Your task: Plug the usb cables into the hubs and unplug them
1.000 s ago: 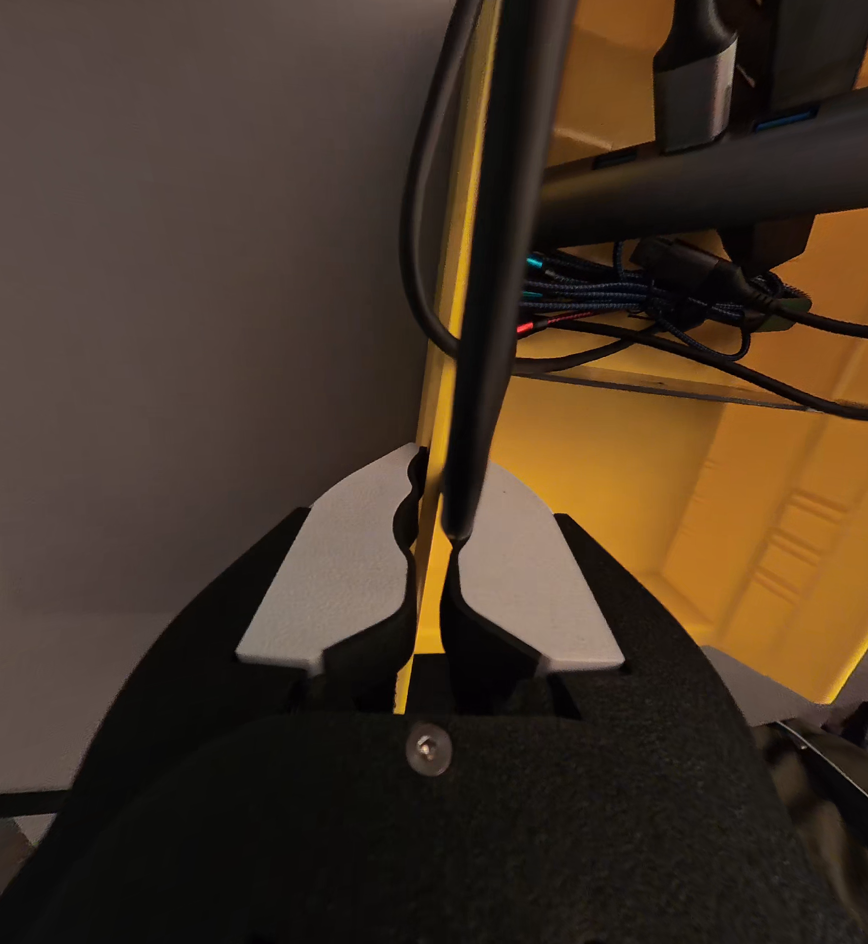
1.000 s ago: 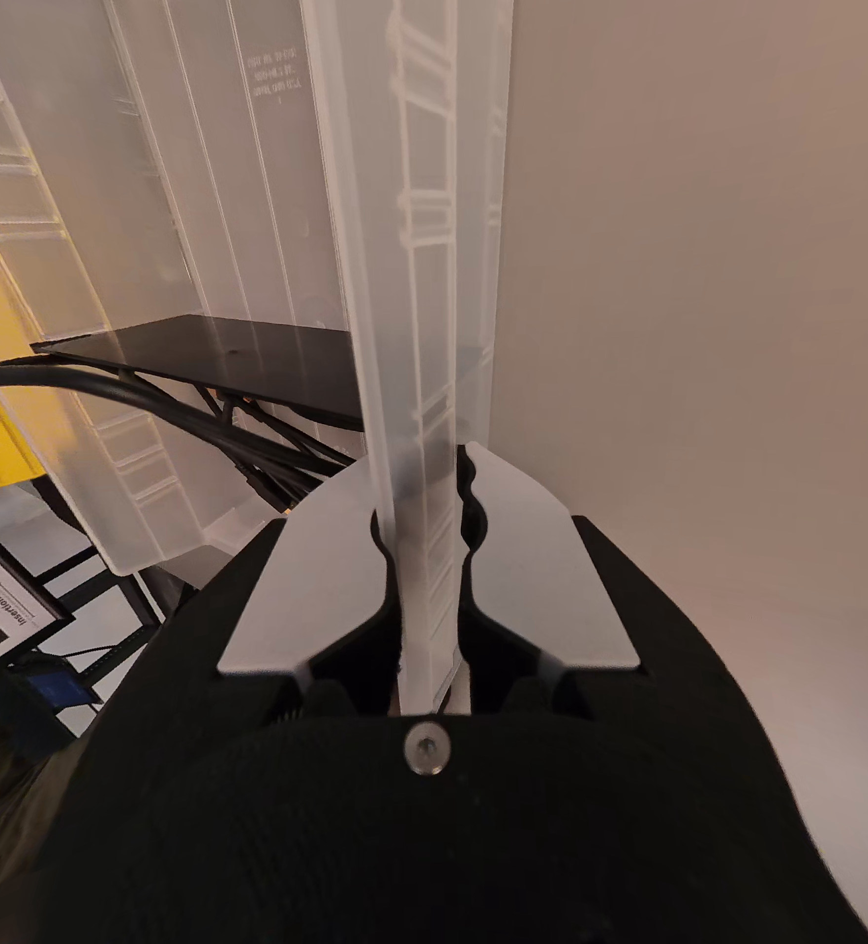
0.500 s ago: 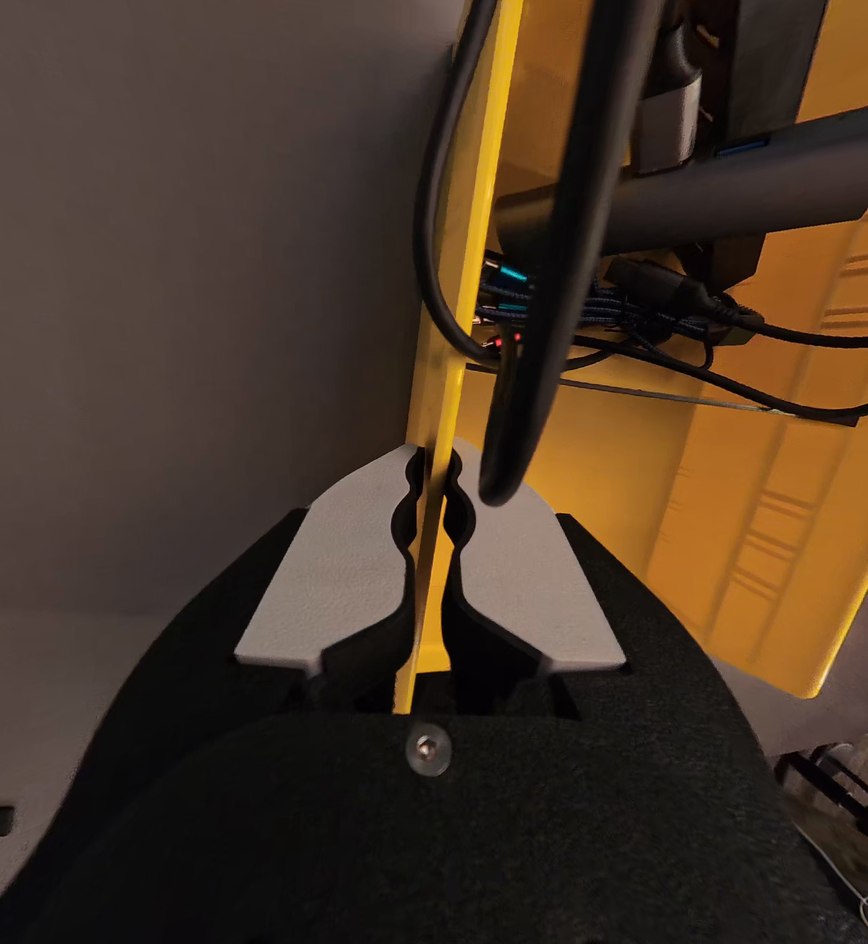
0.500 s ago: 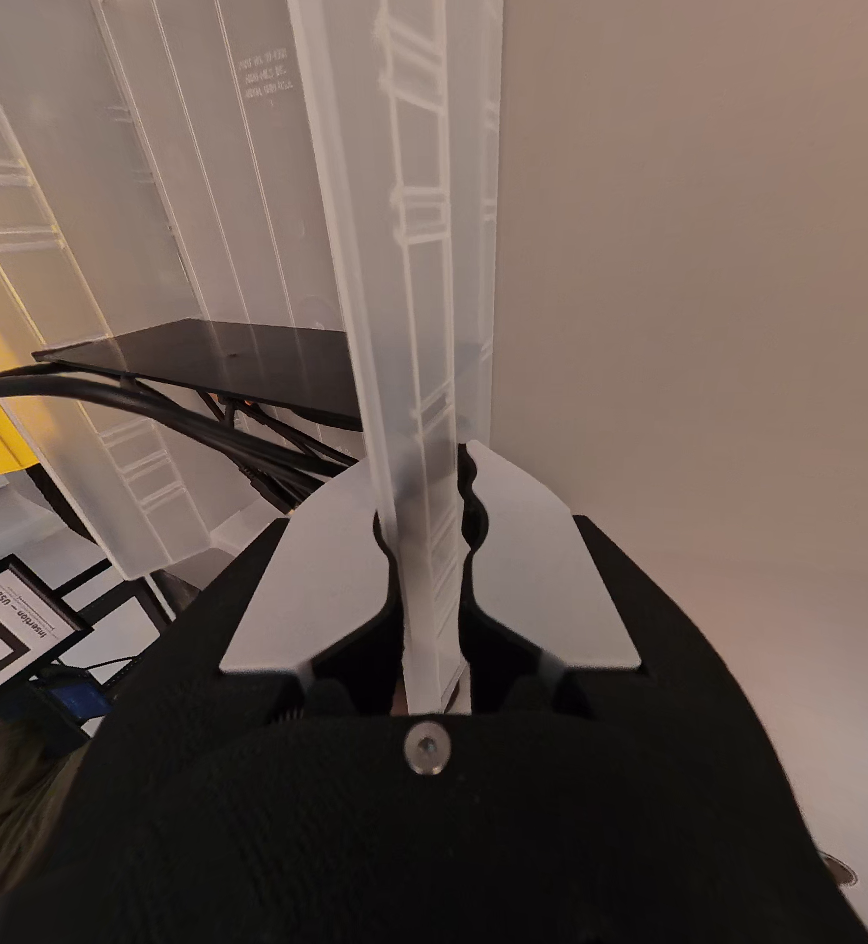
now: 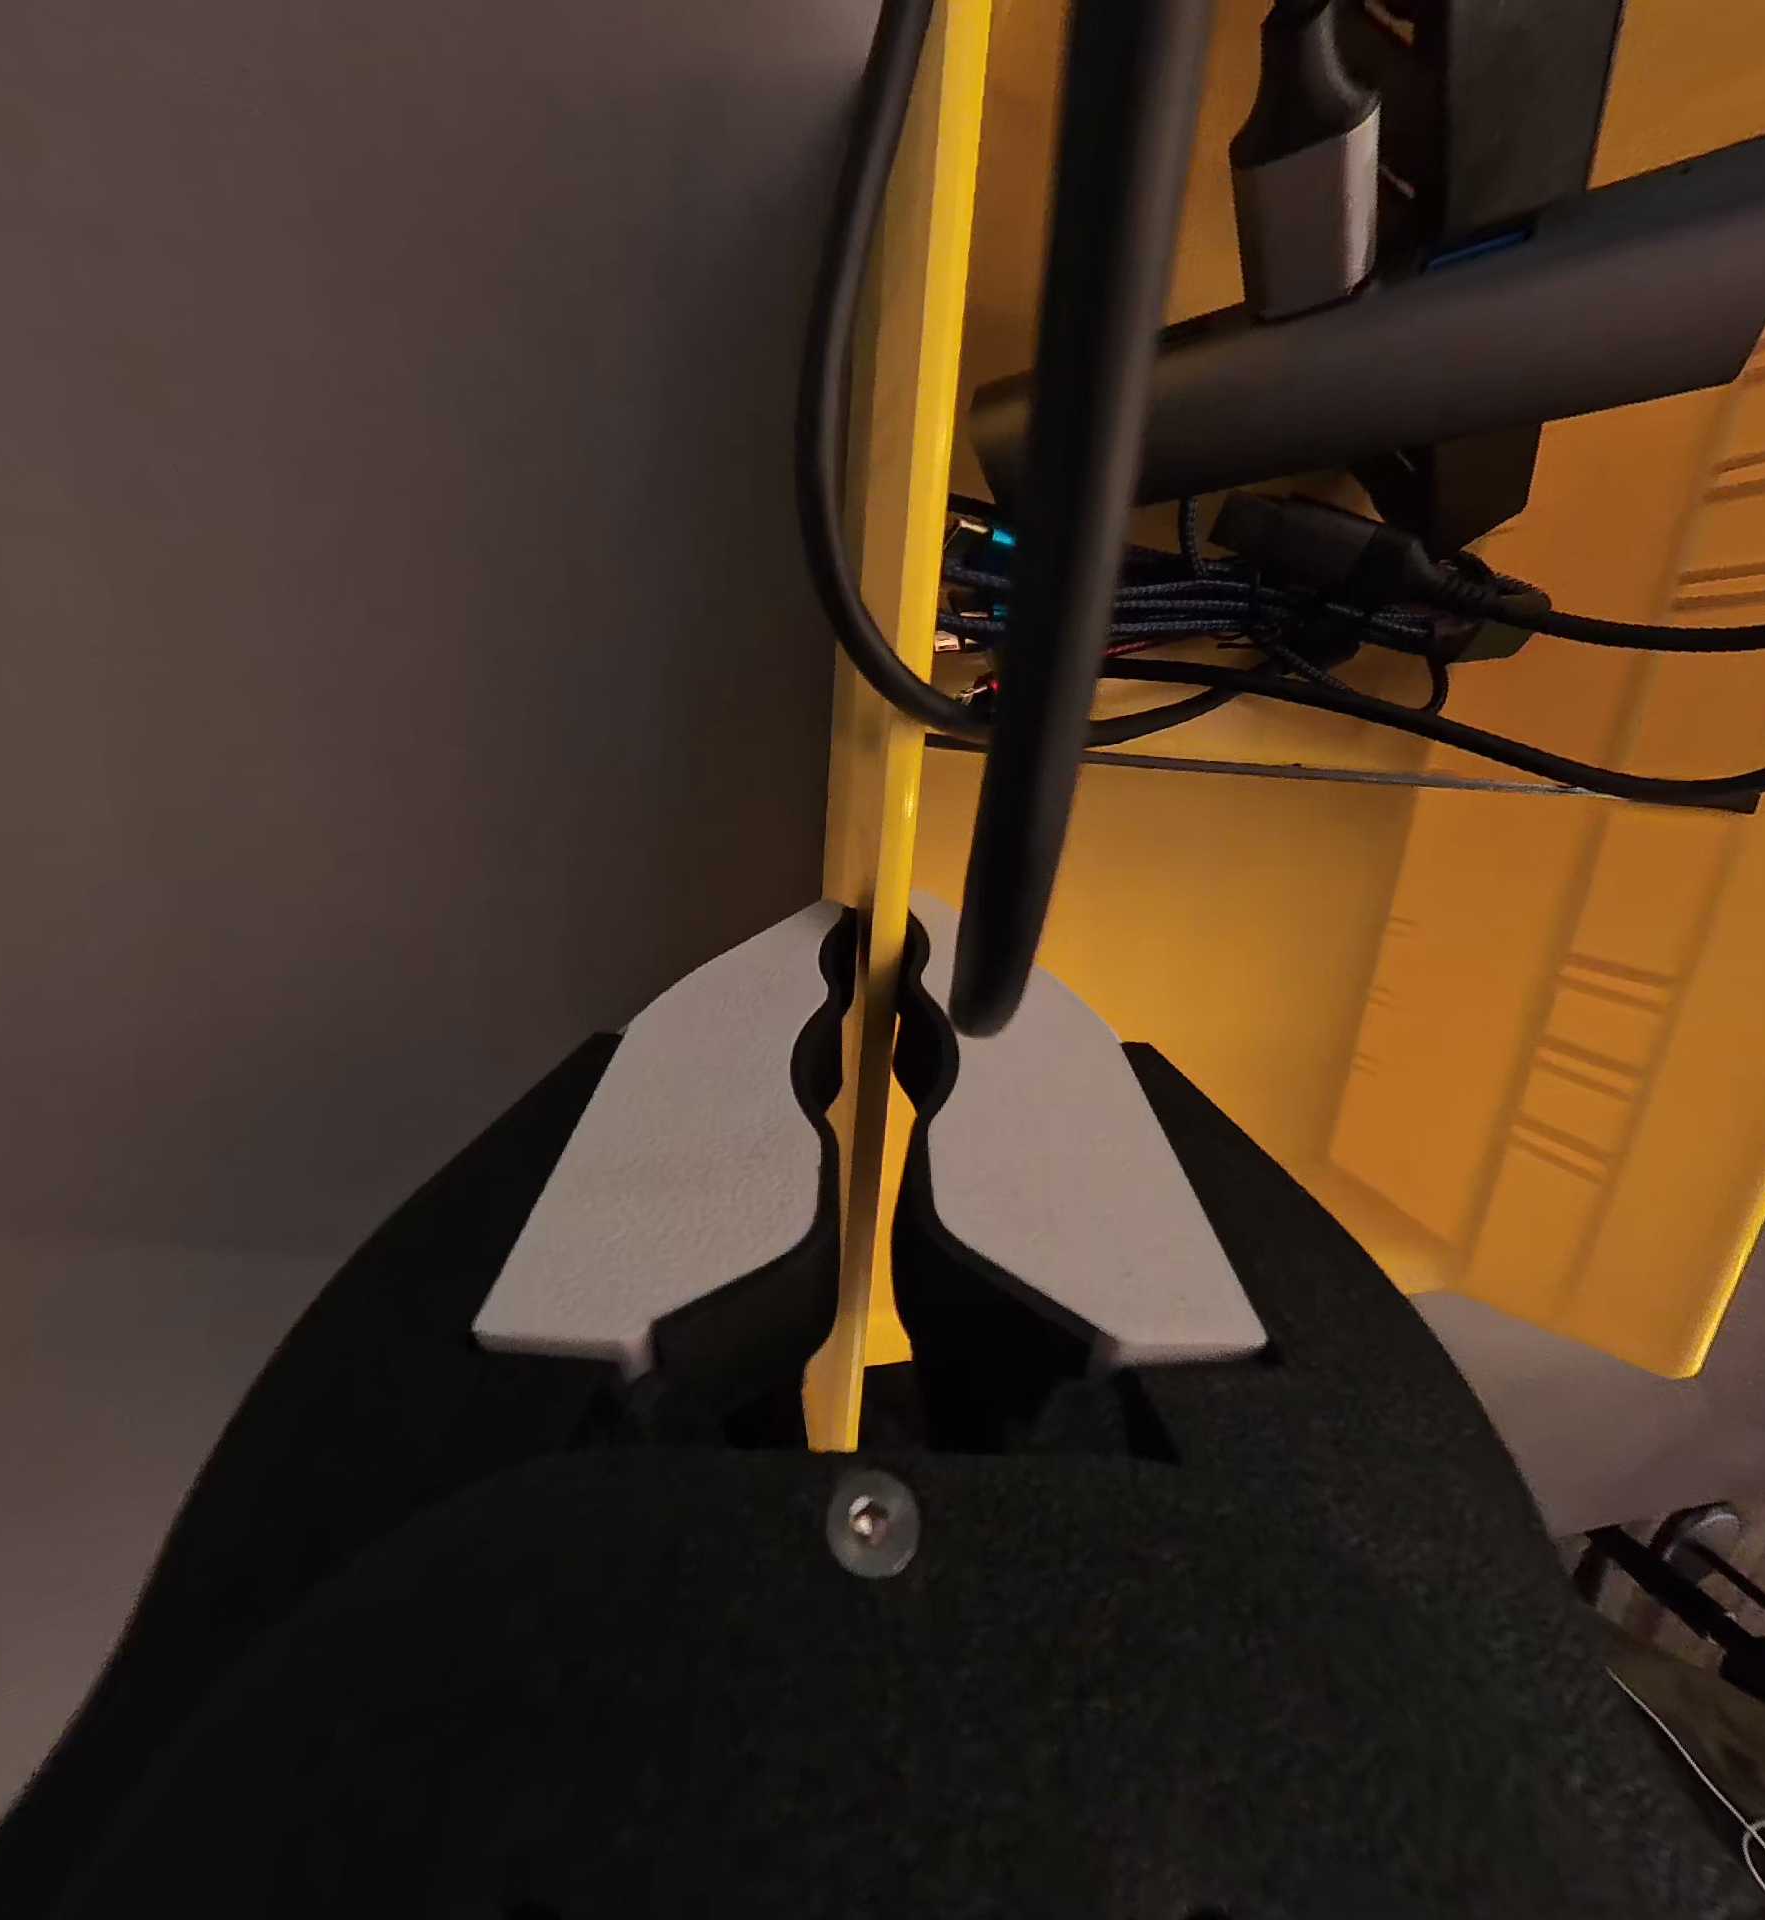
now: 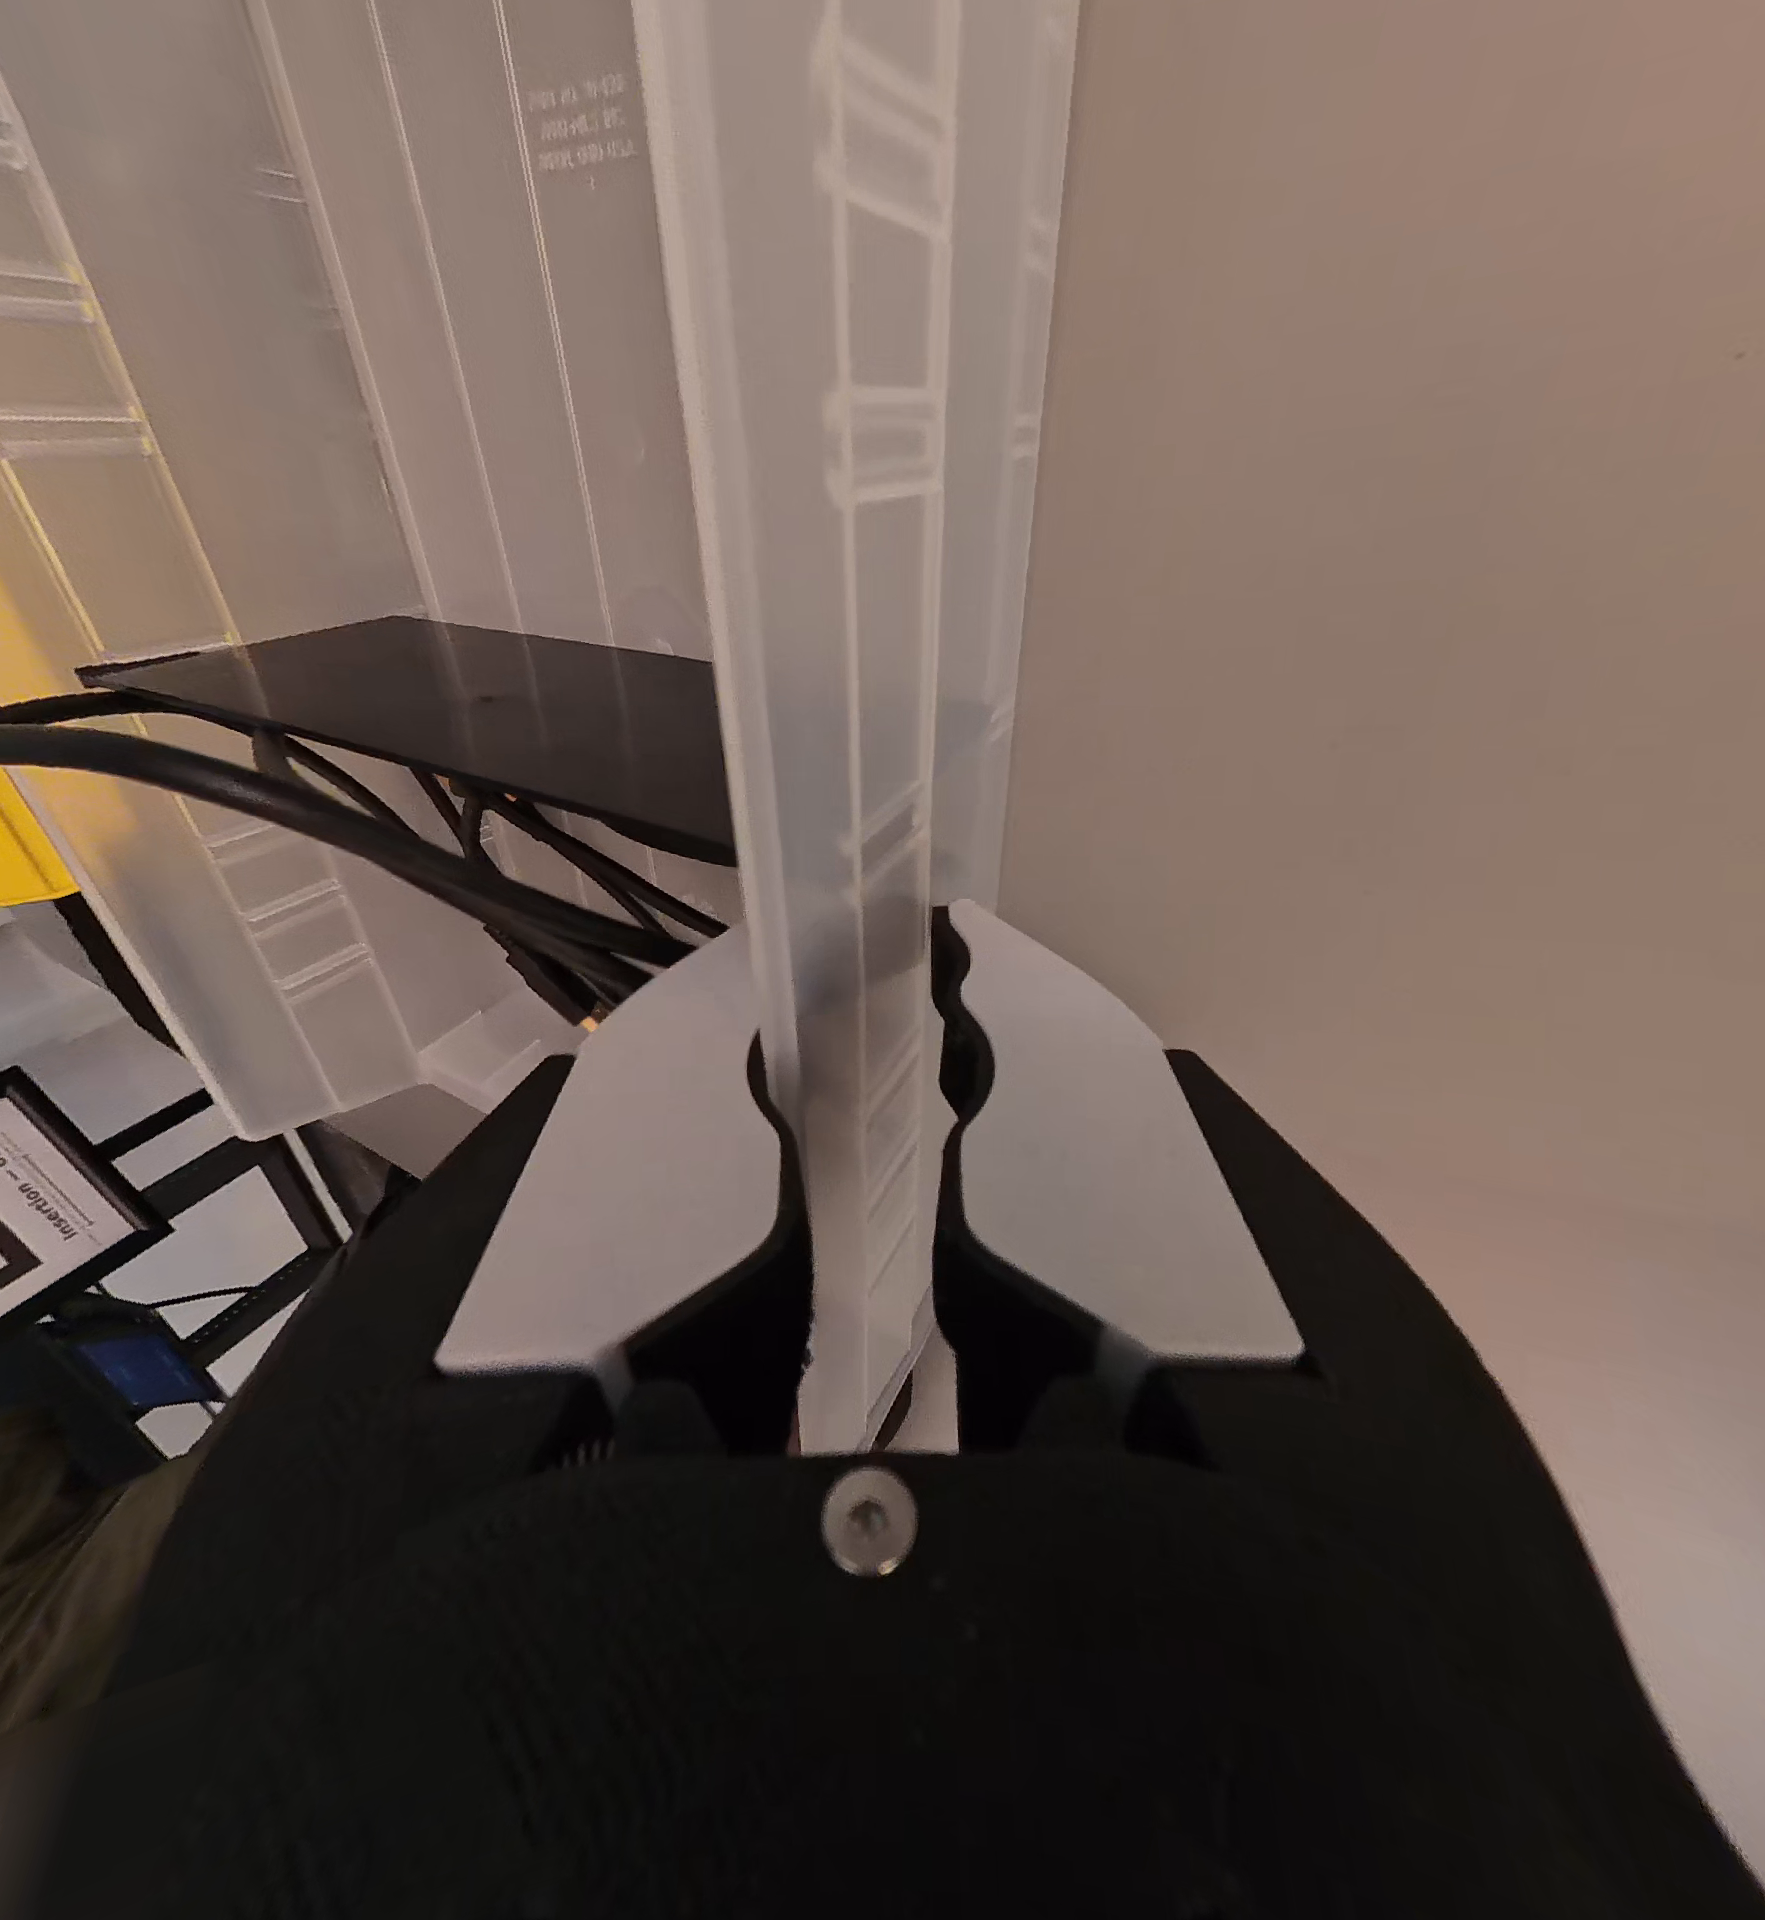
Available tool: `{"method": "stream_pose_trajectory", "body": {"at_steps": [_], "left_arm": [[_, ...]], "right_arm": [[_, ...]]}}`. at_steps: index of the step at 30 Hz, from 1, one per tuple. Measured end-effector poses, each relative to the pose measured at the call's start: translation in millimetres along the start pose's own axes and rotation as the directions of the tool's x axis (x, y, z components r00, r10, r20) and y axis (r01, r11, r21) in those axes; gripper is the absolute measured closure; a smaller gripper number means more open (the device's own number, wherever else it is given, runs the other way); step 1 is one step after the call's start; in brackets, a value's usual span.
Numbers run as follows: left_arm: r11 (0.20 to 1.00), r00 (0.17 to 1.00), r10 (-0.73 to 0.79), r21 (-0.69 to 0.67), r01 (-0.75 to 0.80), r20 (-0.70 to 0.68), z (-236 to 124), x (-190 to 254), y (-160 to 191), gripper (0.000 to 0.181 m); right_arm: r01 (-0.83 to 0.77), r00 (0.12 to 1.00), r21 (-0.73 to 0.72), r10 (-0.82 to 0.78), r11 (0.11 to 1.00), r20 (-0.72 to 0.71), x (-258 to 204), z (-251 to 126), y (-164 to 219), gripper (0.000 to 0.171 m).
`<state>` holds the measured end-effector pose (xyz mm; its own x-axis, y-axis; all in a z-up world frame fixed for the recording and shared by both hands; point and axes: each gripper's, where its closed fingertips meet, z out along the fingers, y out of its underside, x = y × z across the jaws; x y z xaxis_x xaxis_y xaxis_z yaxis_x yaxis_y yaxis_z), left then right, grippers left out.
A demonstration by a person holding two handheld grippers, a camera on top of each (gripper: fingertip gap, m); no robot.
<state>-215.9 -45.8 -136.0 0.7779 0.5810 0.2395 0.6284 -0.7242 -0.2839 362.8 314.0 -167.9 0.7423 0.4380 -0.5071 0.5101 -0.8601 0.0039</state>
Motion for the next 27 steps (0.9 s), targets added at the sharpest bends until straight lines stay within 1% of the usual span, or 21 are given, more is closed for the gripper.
{"method": "stream_pose_trajectory", "body": {"at_steps": [5, 9, 10, 13, 15, 17, 19, 22, 25, 27], "left_arm": [[1.0, 1.0, 0.001, 0.011, -0.001, -0.004, 0.5, 0.2, -0.5, 0.177], [0.999, 1.0, -0.001, 0.04, 0.002, -0.015, 0.7, 1.3, -1.5, 0.176], [0.998, 1.0, 0.005, 0.061, -0.003, -0.023, 0.1, 2.1, -3.0, 0.172], [0.993, 0.999, 0.025, 0.114, -0.021, -0.035, -5.7, -0.5, -6.9, 0.151], [0.992, 0.997, 0.048, 0.124, -0.04, -0.063, -10.1, 0.8, -4.7, 0.143], [0.988, 0.993, 0.053, 0.148, -0.038, -0.103, -16.8, 4.0, -2.1, 0.14], [0.982, 0.988, 0.061, 0.186, -0.034, -0.143, -25.7, 7.3, -1.0, 0.14], [0.964, 0.981, 0.086, 0.264, -0.038, -0.175, -46.1, 10.0, -4.3, 0.14], [0.91, 0.977, 0.164, 0.403, -0.097, -0.137, -73.8, 13.1, -18.7, 0.141], [0.846, 0.966, 0.253, 0.498, -0.191, -0.059, -93.1, 19.3, -30.5, 0.14]], "right_arm": [[-0.001, 1.0, -0.002, 0.001, 1.0, -0.009, -0.2, 0.2, 0.0, 0.148], [0.001, 1.0, -0.001, -0.001, 1.0, 0.019, -1.5, 0.3, -0.1, 0.145], [-0.003, 0.999, -0.007, 0.003, 1.0, 0.036, -2.2, 0.1, 0.4, 0.144], [-0.033, 0.995, -0.008, 0.033, 0.999, 0.09, -4.6, -1.0, 0.9, 0.14], [-0.053, 0.991, -0.01, 0.053, 0.999, 0.119, -6.4, -4.2, 2.7, 0.14], [-0.066, 0.989, 0.004, 0.065, 0.998, 0.132, -7.1, -9.6, 5.0, 0.138], [-0.066, 0.988, 0.051, 0.058, 0.997, 0.145, -7.7, -19.4, 3.1, 0.143], [-0.099, 0.977, 0.17, 0.063, 0.98, 0.203, -12.8, -44.8, -0.2, 0.146], [-0.092, 0.975, 0.305, 0.023, 0.948, 0.22, -18.1, -74.8, 0.1, 0.147], [-0.063, 0.972, 0.416, -0.039, 0.907, 0.23, -27.4, -98.6, -2.6, 0.147]]}}
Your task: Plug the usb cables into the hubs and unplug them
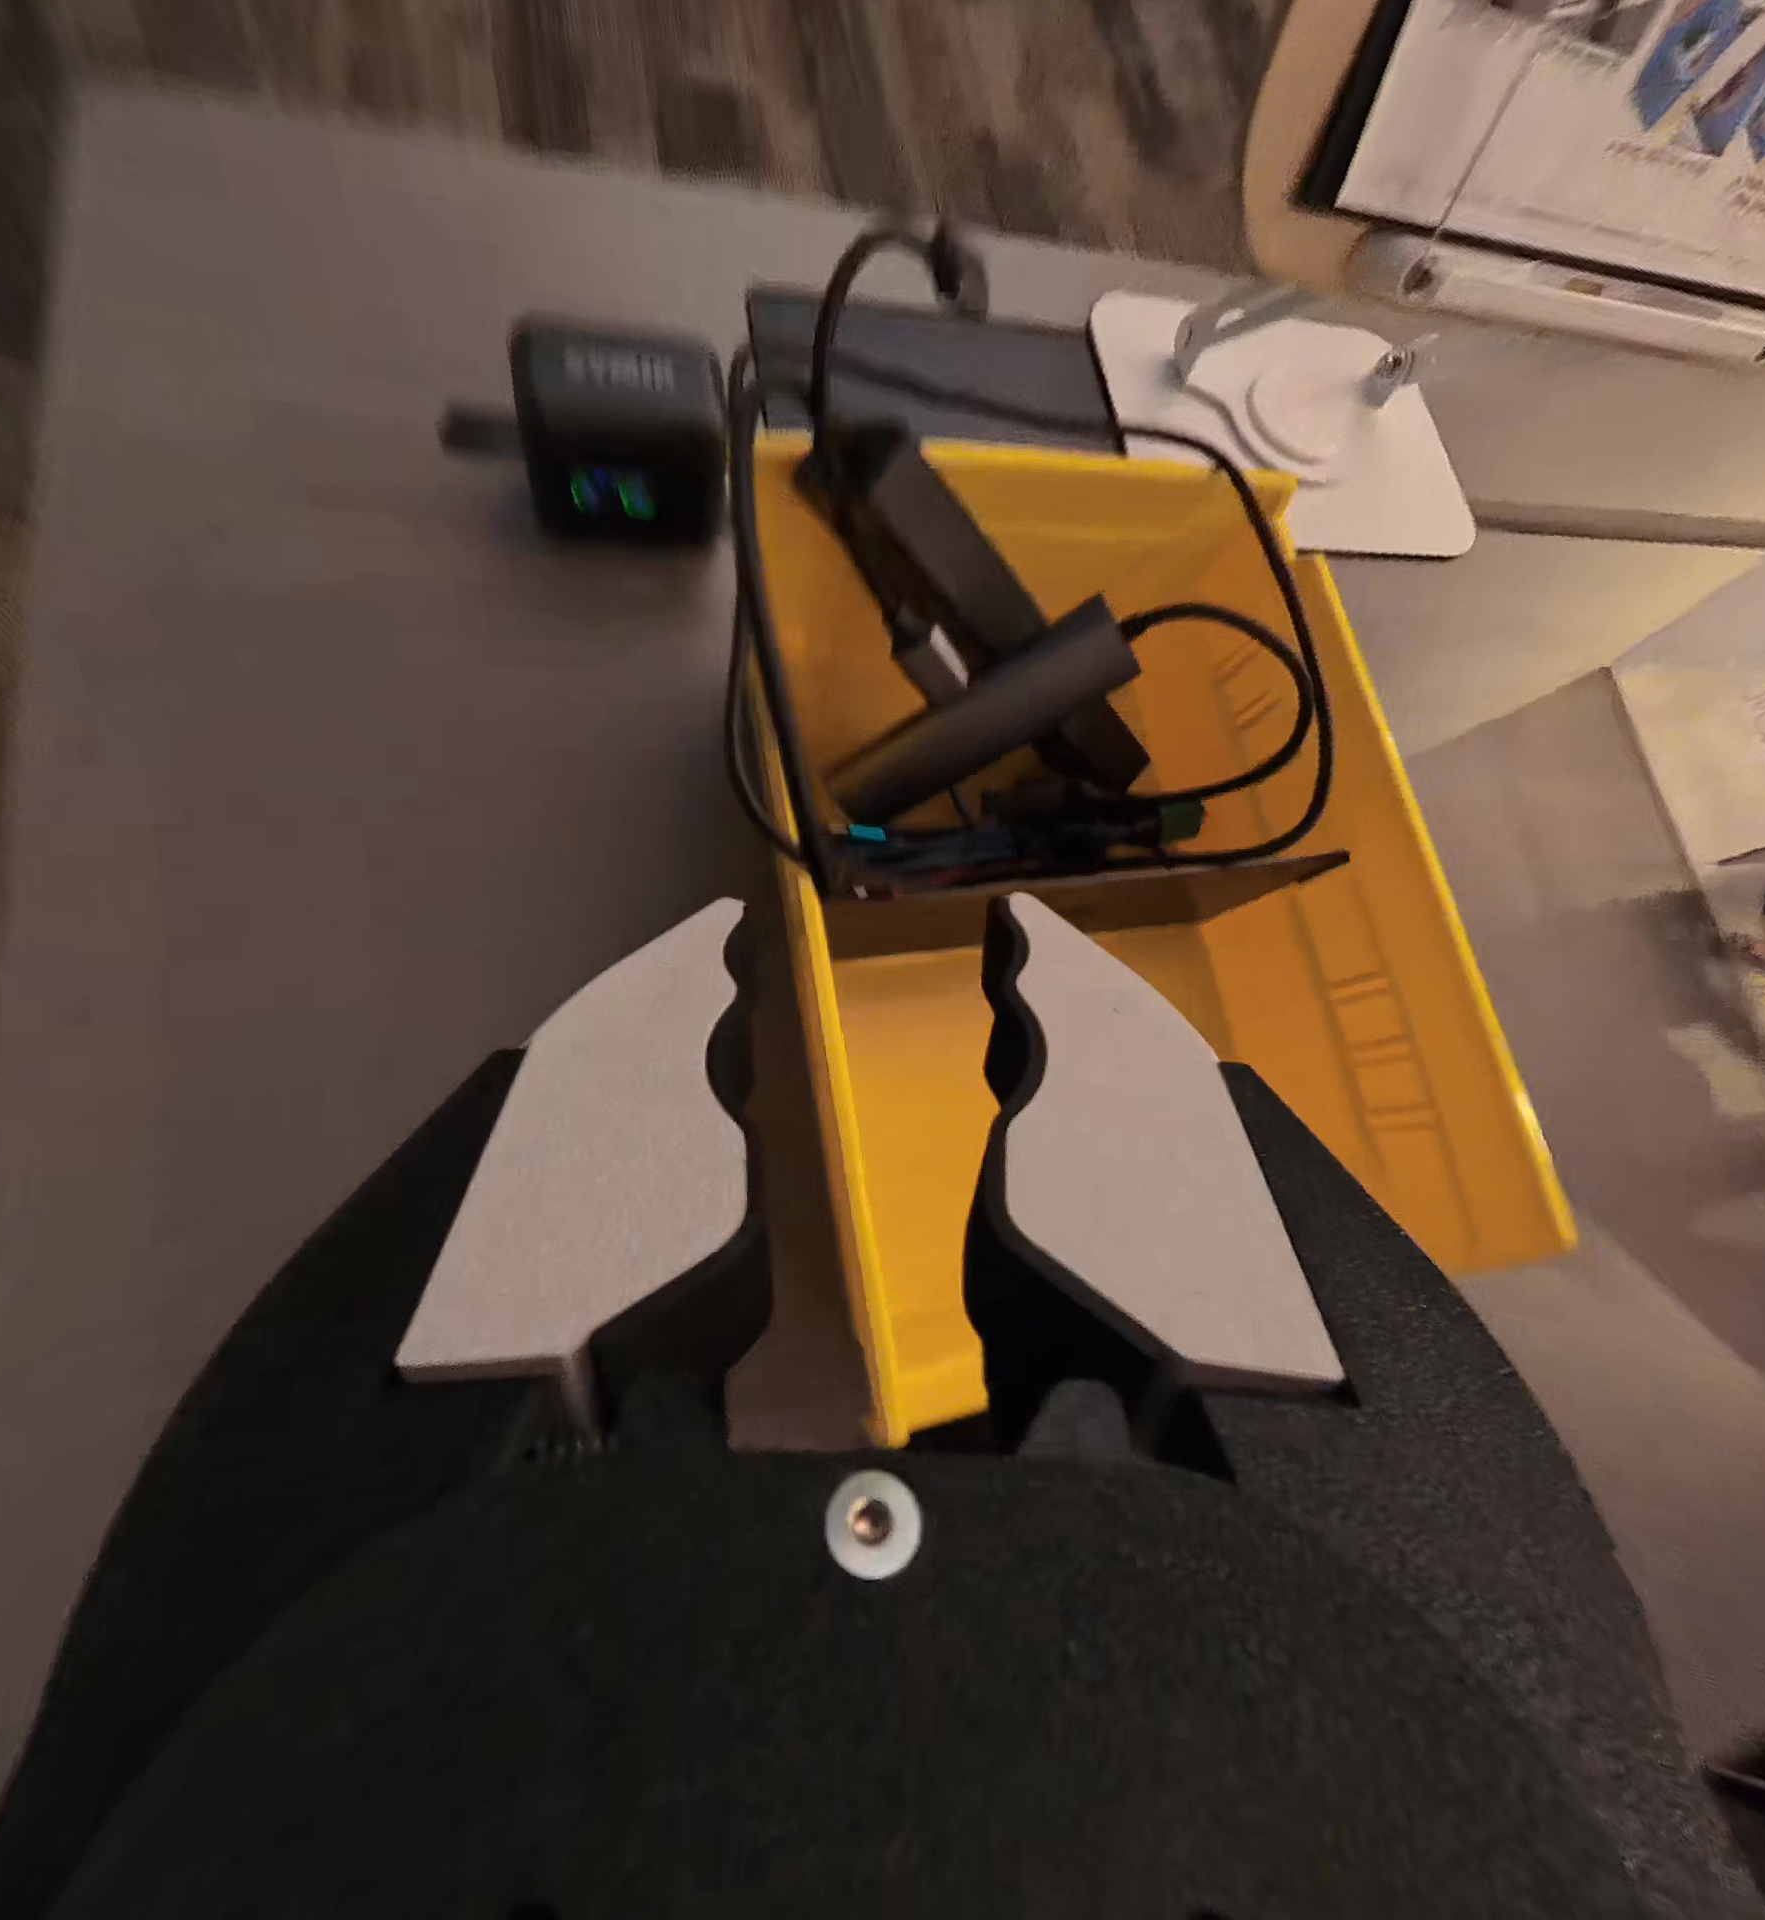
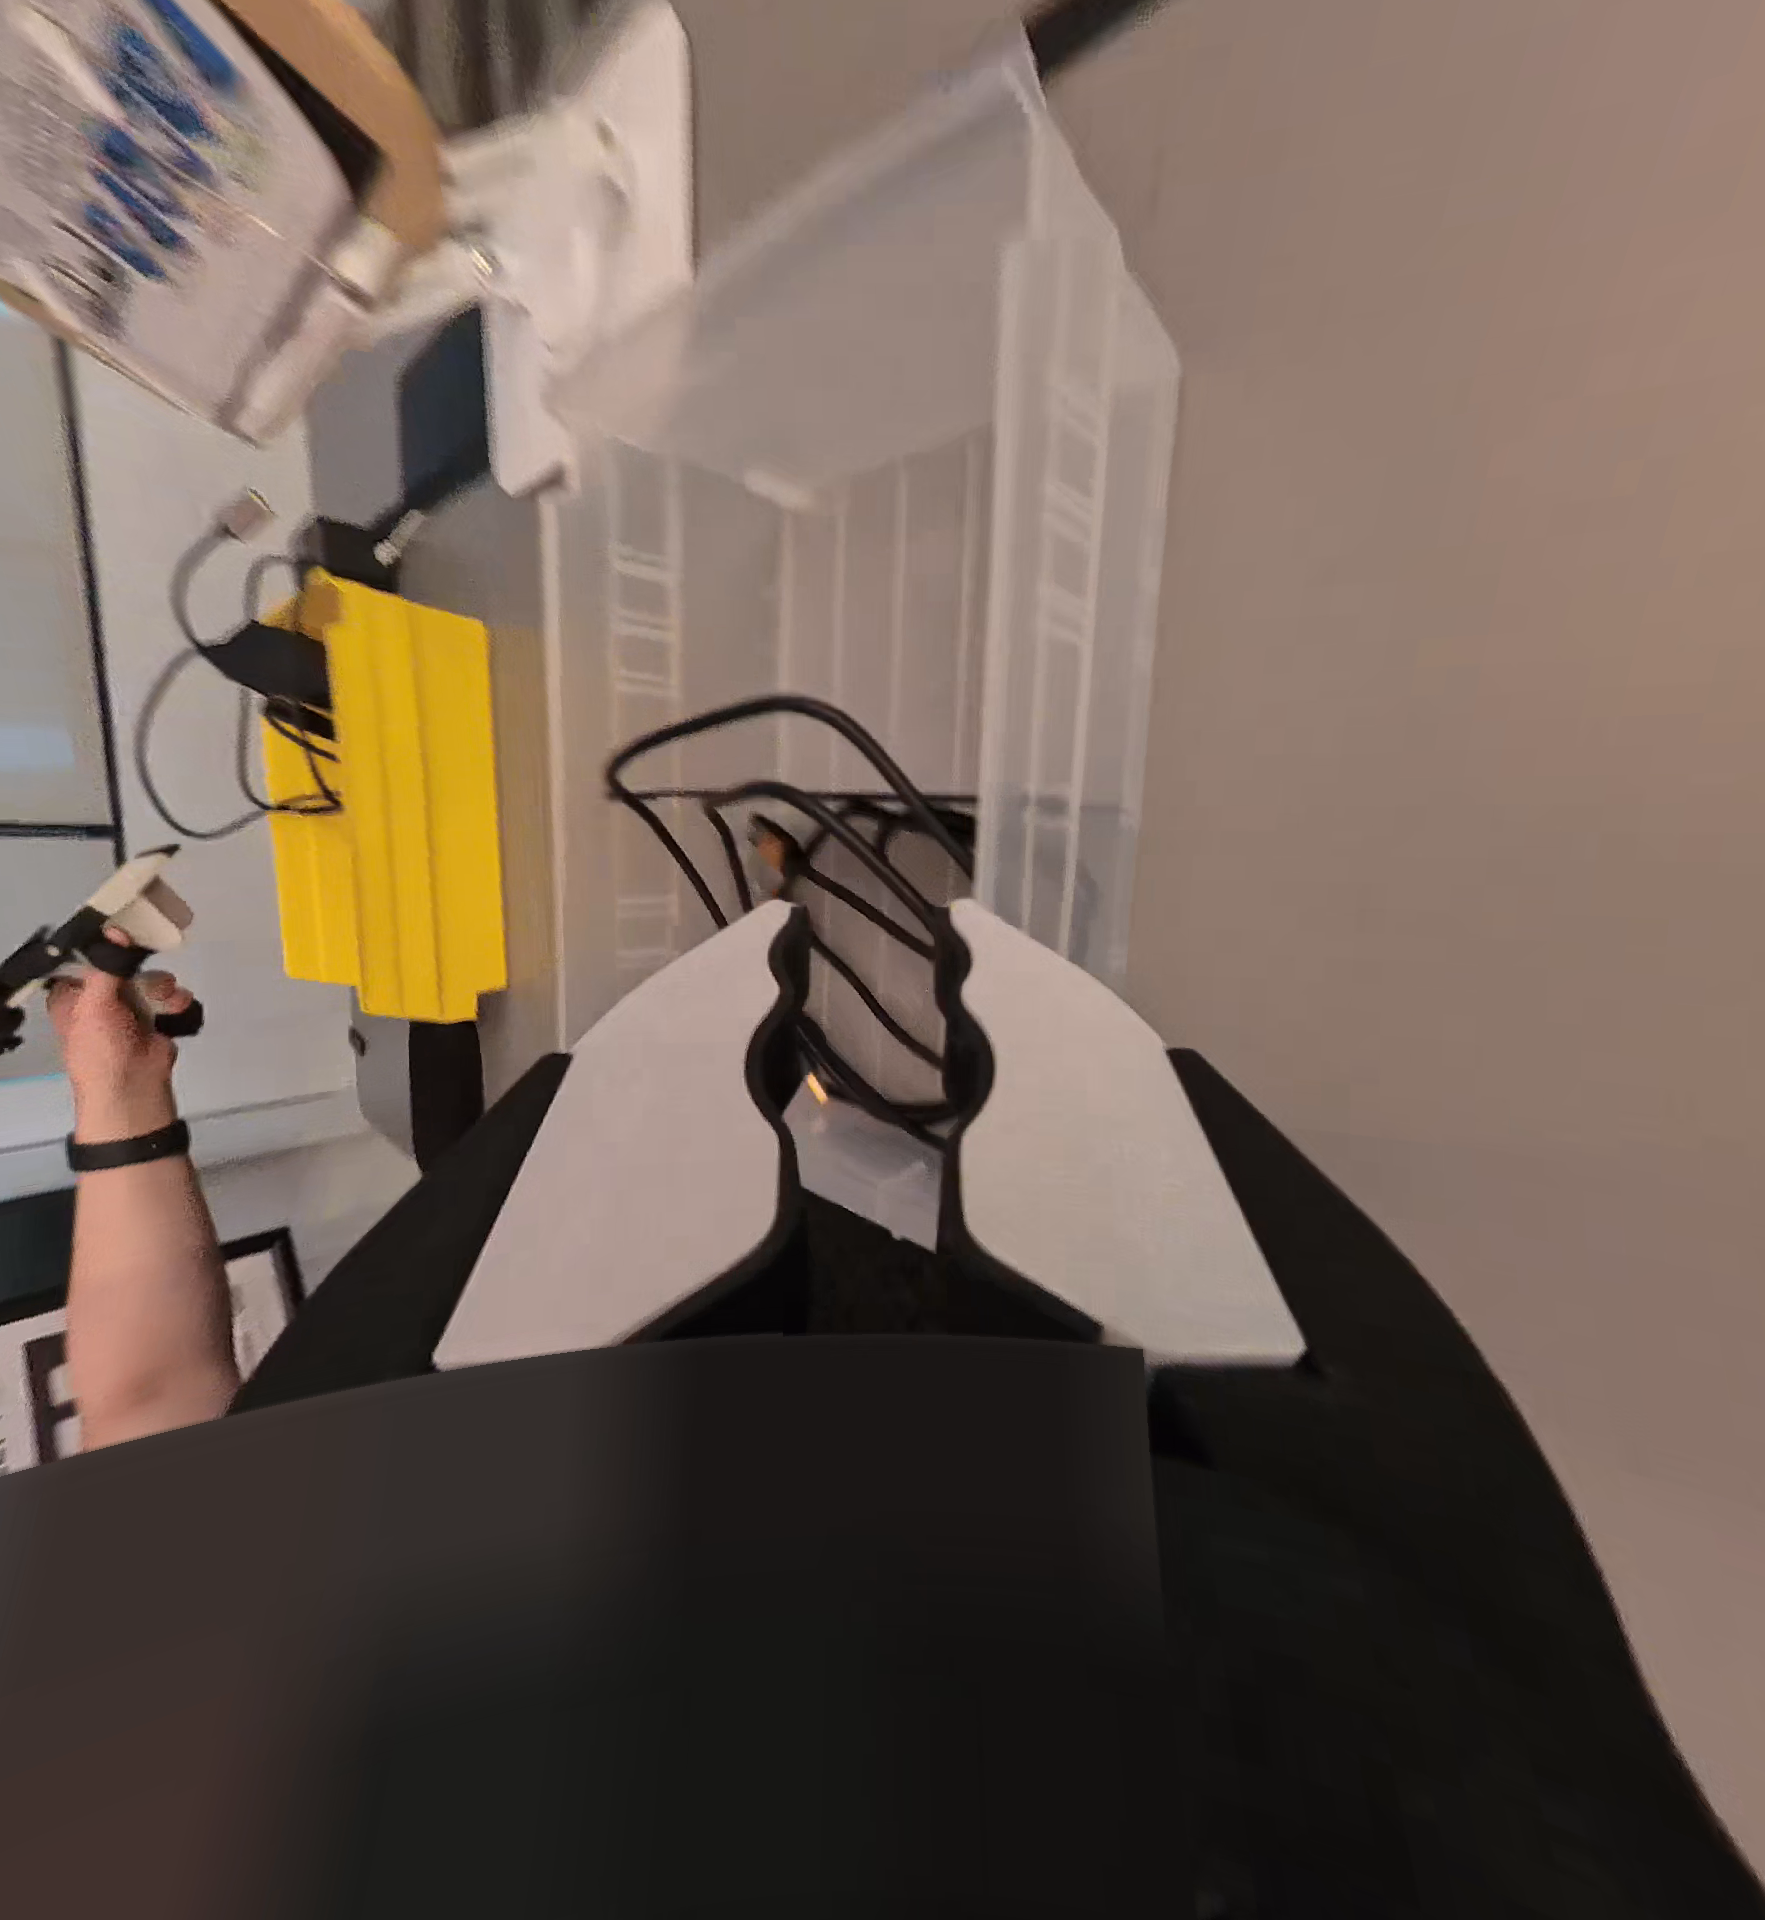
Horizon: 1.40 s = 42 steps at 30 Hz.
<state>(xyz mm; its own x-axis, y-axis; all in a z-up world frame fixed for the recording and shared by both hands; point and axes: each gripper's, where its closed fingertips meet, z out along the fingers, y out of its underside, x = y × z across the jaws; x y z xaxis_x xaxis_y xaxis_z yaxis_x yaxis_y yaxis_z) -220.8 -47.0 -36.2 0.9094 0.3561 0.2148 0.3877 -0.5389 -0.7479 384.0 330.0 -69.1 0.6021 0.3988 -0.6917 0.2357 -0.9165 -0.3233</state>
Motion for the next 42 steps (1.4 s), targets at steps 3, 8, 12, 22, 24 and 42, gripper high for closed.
{"method": "stream_pose_trajectory", "body": {"at_steps": [3, 8, 12, 22, 24, 42], "left_arm": [[0.962, 0.96, 0.259, 0.059, -0.266, 0.102, -8.3, 14.4, -21.4, 0.14], [0.809, 0.806, 0.571, 0.06, -0.585, 0.159, 9.4, 65.4, -22.6, 0.13], [0.684, 0.676, 0.722, -0.009, -0.729, 0.149, 49.8, 93.3, 1.3, 0.125], [0.57, 0.541, 0.819, -0.16, -0.806, 0.191, 125.8, 63.1, -3.7, 0.126], [0.574, 0.547, 0.817, -0.166, -0.802, 0.184, 134.2, 58.7, -6.0, 0.125], [0.578, 0.555, 0.812, -0.113, -0.808, 0.179, 165.5, 59.7, -13.3, 0.147]], "right_arm": [[0.09, 0.995, 0.186, -0.097, 0.978, 0.026, -26.0, -28.4, -20.0, 0.148], [0.336, 0.929, 0.435, -0.37, 0.835, -0.006, -83.5, -67.7, -40.9, 0.149], [0.555, 0.795, 0.606, -0.578, 0.57, -0.184, -126.5, -90.3, -58.3, 0.156], [0.602, 0.574, 0.765, -0.789, 0.227, -0.218, -202.4, -63.7, -56.8, 0.132], [0.574, 0.511, 0.807, -0.83, 0.136, -0.223, -221.3, -66.2, -49.0, 0.133], [0.734, 0.277, 0.679, -0.92, 0.018, -0.276, -264.9, 5.1, -14.6, 0.142]]}}
